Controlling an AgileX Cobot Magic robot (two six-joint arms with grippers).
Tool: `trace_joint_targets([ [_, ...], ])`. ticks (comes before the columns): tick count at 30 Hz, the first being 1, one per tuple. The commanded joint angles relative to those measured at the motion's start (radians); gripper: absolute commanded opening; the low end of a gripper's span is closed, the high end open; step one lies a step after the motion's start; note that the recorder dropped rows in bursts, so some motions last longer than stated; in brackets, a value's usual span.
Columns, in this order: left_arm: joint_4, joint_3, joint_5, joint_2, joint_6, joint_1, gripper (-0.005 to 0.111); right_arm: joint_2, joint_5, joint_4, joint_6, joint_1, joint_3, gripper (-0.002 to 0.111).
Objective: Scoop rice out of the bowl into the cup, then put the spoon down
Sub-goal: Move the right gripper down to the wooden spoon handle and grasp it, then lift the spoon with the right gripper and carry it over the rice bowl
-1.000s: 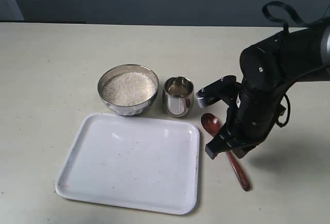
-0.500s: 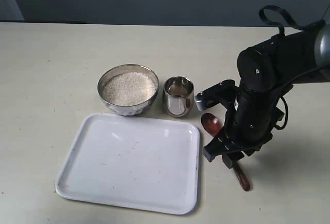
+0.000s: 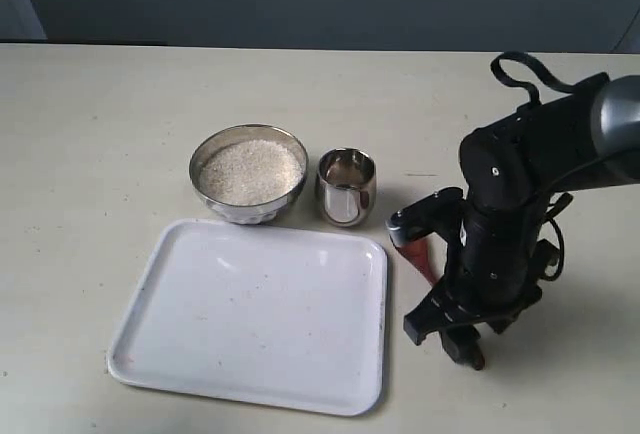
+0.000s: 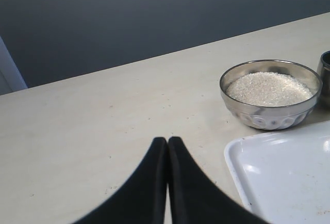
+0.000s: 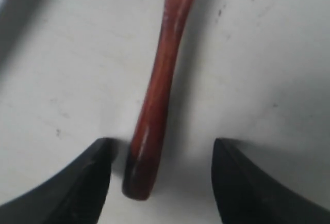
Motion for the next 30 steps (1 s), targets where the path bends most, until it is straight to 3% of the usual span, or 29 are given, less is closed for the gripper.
trace_joint_targets([
  [1,-0.004,-0.002,-0.013,-0.004,-0.005,-0.005,0.001,0.004,-0.038,-0.001,0.008,0.001,0.006,0.055],
  [2,-0.004,-0.002,-0.013,-0.004,-0.005,-0.005,0.001,0.006,-0.045,-0.001,0.008,0.001,0.006,0.053],
  [4,-0.004,-0.002,-0.013,-0.004,-0.005,-0.005,0.001,0.006,-0.049,-0.001,0.008,0.001,0.006,0.033],
  [5,-0.004,-0.002,-0.013,-0.004,-0.005,-0.005,0.001,0.006,-0.052,0.007,0.008,0.001,0.006,0.011],
  [6,-0.004,-0.002,-0.013,-0.004,-0.005,-0.005,0.001,0.006,-0.052,0.007,0.008,0.001,0.006,0.002],
  [11,-0.004,-0.002,-0.013,-0.004,-0.005,-0.005,0.001,-0.009,0.055,0.002,-0.076,0.001,0.006,-0.001],
  [20,-0.004,-0.002,-0.013,-0.004,-0.005,-0.005,0.001,-0.245,0.309,-0.091,-0.130,0.001,-0.100,-0.001],
  [26,-0.004,-0.002,-0.013,-0.004,-0.005,-0.005,0.001,-0.273,0.352,-0.205,-0.149,0.005,-0.220,-0.001],
  [30,-0.004,-0.002,-0.013,-0.004,-0.005,-0.005,0.001,-0.260,0.350,-0.362,-0.219,0.075,-0.300,-0.001],
])
